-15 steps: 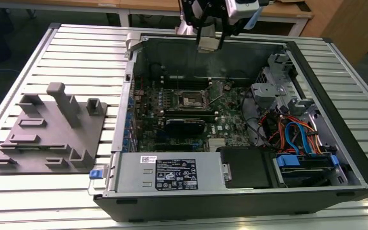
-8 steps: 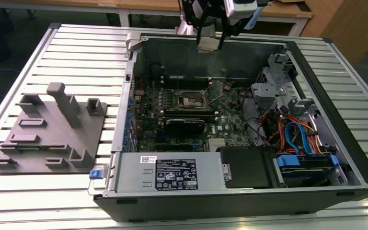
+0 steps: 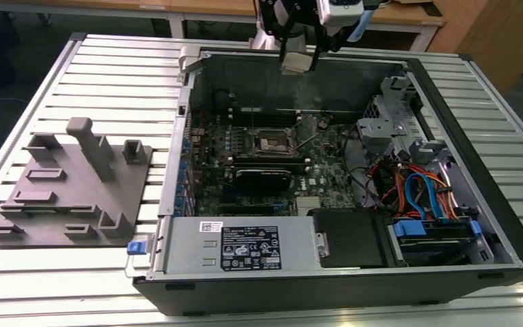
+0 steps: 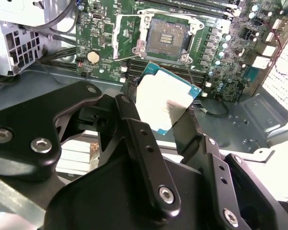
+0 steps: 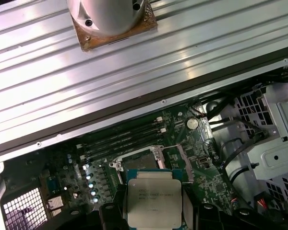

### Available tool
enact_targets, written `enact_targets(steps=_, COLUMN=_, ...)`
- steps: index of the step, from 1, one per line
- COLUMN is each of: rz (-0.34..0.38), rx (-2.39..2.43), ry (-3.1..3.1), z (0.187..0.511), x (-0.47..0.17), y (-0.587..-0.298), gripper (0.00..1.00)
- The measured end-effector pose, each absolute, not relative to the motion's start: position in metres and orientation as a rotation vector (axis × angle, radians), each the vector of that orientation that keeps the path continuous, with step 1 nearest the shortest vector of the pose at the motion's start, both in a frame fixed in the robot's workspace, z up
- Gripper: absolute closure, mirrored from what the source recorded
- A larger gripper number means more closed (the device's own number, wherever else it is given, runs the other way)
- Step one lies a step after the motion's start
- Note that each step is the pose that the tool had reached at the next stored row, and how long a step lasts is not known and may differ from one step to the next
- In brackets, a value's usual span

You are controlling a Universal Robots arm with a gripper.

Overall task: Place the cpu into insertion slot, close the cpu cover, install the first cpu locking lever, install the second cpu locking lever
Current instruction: 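Place the cpu into insertion slot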

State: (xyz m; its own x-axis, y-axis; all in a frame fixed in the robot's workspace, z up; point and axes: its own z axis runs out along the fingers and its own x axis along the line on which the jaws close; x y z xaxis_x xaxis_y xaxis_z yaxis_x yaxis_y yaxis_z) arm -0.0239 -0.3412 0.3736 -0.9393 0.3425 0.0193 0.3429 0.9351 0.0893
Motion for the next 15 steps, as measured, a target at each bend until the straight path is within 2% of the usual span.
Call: enact_targets(steps=15, rz=-0.144, rx=-0.628, ry=-3.074, z=0.3734, x=-0.0239, y=-0.3412, gripper=0.46)
